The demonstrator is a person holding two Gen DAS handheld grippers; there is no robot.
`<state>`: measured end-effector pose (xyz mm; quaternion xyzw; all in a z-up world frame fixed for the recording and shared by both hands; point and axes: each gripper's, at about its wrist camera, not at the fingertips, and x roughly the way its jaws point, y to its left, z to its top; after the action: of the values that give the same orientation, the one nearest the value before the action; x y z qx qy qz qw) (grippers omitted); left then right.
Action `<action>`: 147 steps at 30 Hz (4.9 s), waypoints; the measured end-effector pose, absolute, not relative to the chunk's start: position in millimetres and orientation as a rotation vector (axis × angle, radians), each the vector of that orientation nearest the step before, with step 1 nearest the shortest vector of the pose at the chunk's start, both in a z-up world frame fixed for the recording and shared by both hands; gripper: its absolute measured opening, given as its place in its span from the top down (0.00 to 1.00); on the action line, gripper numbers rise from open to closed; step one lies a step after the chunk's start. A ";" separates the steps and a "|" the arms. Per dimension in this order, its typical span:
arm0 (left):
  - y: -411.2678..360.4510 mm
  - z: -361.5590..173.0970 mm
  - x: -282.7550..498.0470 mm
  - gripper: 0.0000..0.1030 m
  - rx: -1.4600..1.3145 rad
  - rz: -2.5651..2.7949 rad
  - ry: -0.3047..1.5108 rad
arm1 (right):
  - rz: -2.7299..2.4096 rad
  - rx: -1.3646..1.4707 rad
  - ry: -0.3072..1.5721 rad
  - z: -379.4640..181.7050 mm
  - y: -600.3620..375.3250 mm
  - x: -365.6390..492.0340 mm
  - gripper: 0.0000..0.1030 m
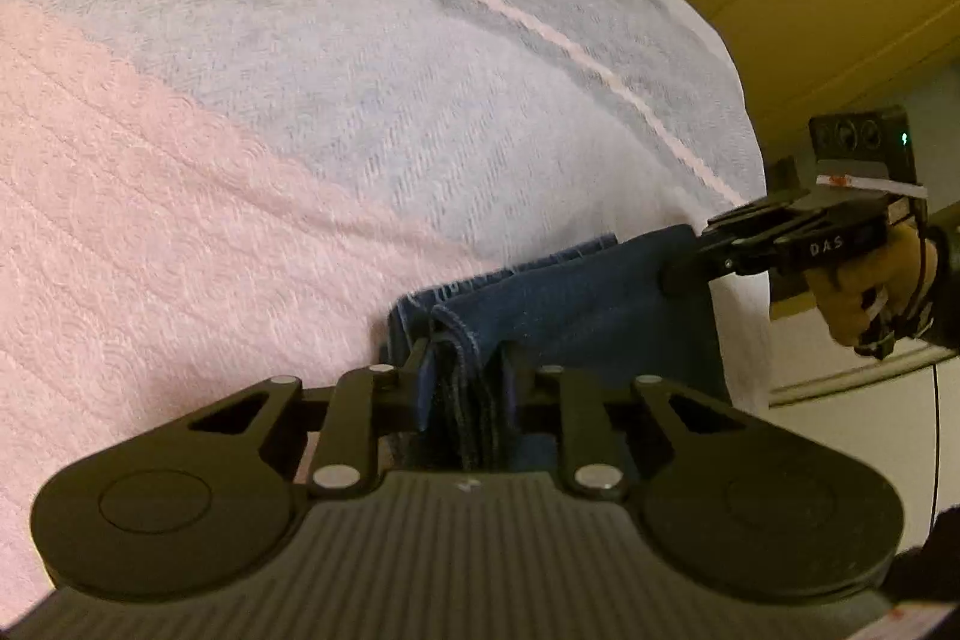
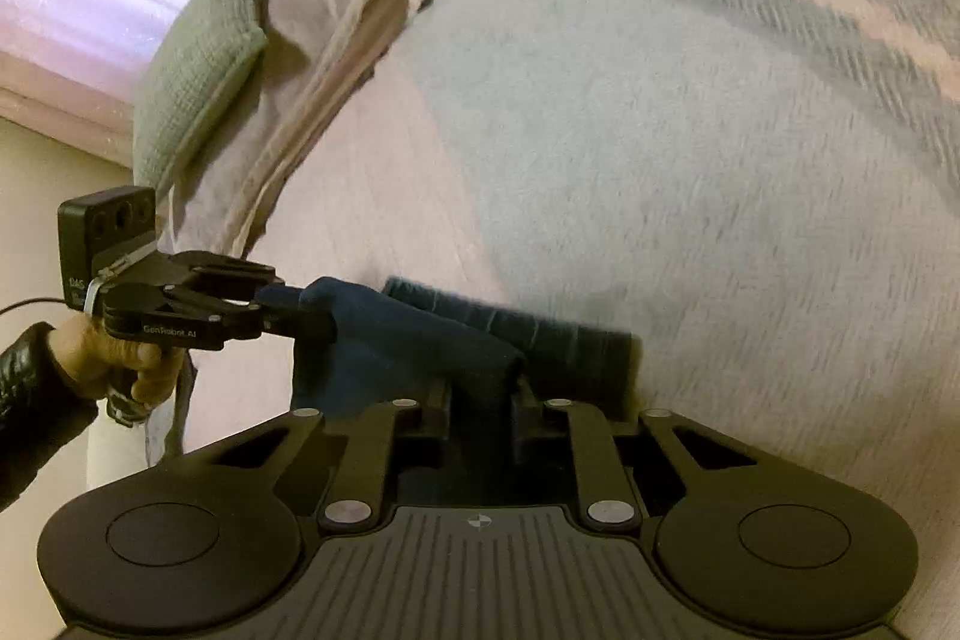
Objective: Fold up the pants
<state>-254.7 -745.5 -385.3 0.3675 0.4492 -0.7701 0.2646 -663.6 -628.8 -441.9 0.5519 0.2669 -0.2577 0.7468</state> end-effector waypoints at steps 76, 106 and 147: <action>-585.3 -334.4 -384.0 0.73 0.989 -2.215 0.929 | -1.271 1.263 0.379 -414.9 -561.4 -893.1 0.68; -532.4 -339.0 -393.7 0.60 1.228 -2.302 0.408 | -1.034 0.321 1.035 -414.0 -345.4 -700.1 0.36; -543.0 -344.5 -476.6 0.64 1.550 -2.369 -0.380 | -0.980 0.001 1.182 -378.8 -328.1 -703.8 0.24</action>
<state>-476.6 -543.0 -344.5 0.5371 -0.1315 -0.8210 0.1421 -703.8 -328.1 -378.8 0.0006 0.5347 -0.4432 0.7195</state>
